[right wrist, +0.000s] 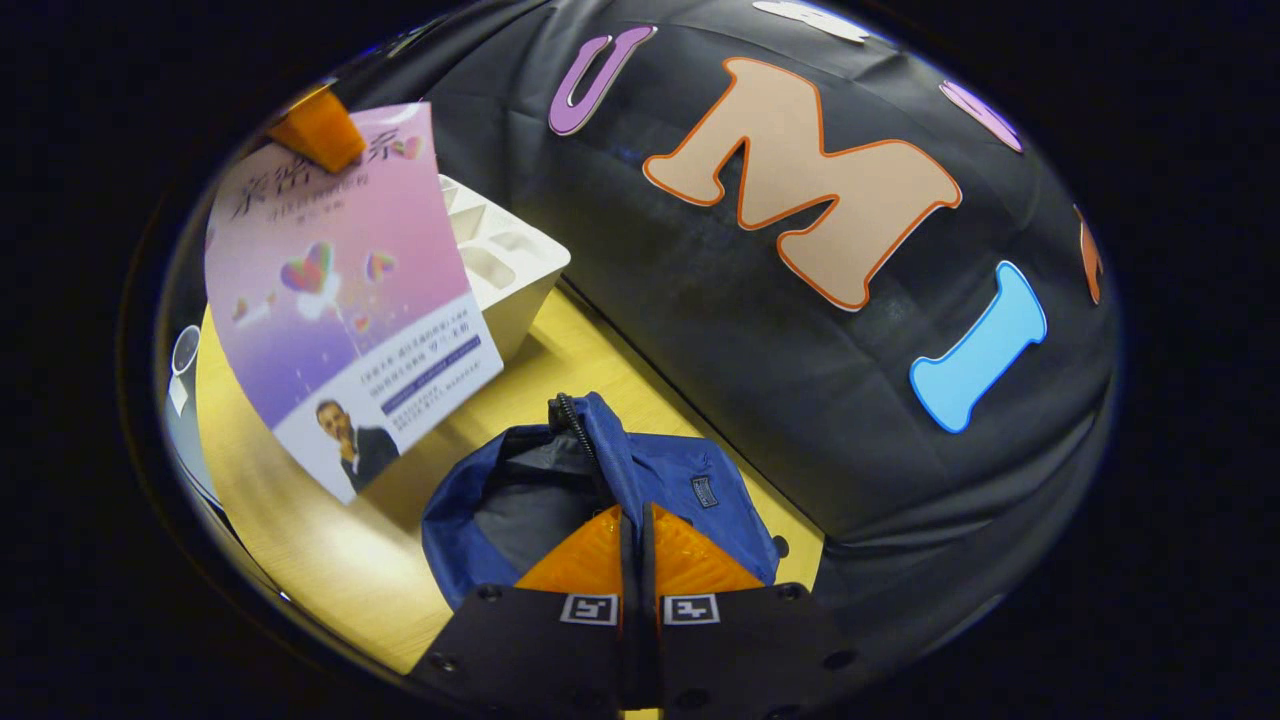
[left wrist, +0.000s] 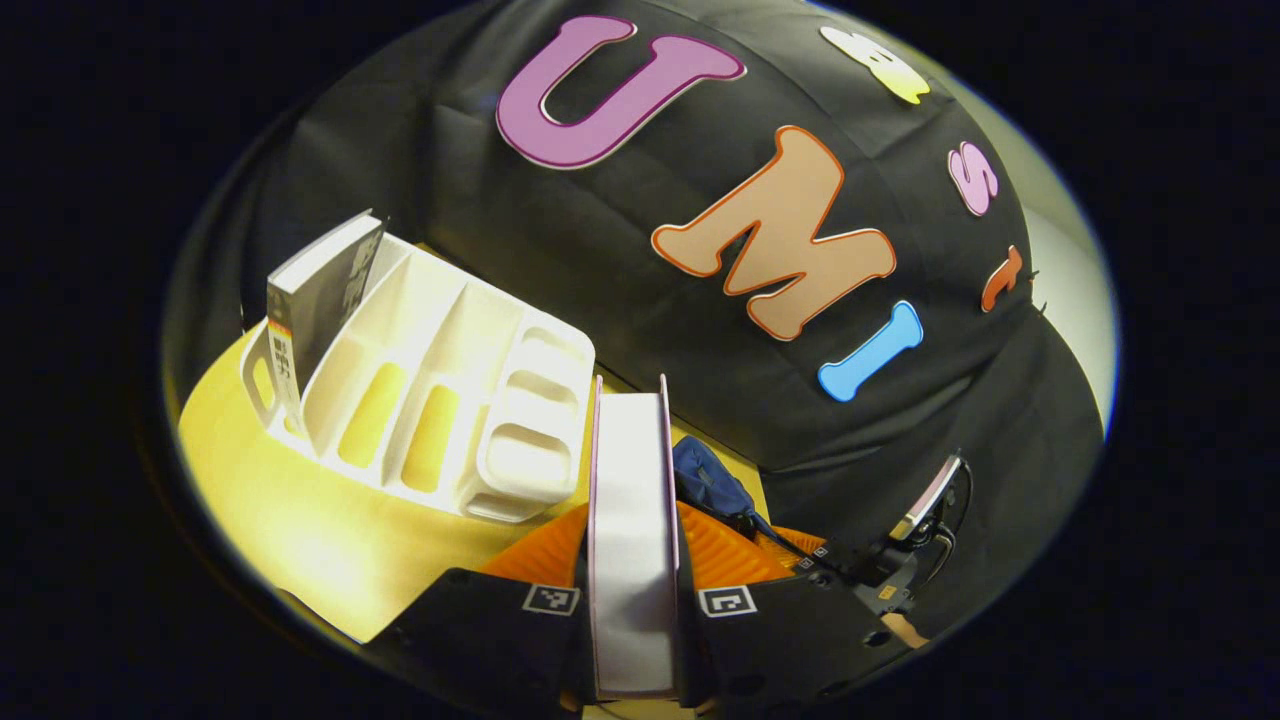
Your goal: Open the schoolbag, grab two books from the bookshelf and put them into the schoolbag.
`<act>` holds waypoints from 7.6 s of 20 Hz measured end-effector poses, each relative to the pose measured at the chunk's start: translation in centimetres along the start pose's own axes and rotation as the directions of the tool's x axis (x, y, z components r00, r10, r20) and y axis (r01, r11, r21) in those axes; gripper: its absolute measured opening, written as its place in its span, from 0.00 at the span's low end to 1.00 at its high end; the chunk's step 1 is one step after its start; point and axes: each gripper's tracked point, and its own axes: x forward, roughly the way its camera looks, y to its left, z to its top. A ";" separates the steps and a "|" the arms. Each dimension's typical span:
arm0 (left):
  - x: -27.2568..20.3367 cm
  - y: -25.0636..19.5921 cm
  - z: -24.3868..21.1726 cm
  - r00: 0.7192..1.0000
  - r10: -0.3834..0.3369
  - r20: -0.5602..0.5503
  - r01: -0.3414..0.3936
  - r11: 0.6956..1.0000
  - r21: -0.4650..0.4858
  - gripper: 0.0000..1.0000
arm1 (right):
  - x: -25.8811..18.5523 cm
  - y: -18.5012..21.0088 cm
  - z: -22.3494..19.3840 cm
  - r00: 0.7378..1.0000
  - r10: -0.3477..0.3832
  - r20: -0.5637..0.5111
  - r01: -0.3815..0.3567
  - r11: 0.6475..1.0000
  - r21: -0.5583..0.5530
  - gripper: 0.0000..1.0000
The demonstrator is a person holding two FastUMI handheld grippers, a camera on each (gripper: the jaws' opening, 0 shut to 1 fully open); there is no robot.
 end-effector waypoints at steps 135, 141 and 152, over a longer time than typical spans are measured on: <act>-10.7 15.4 18.7 0.805 0.578 0.132 -0.580 0.720 0.381 0.33 | -0.8 0.1 1.0 0.996 -0.056 0.064 0.044 0.983 0.180 0.03; -11.5 12.1 16.9 0.867 0.481 0.127 -0.496 0.816 0.298 0.33 | -0.6 0.2 0.8 0.997 -0.027 0.075 0.015 0.986 0.169 0.03; -9.0 4.0 9.9 0.976 0.193 0.099 -0.207 0.965 0.159 0.33 | -0.4 -0.1 1.2 0.996 0.006 0.094 -0.022 0.987 0.161 0.03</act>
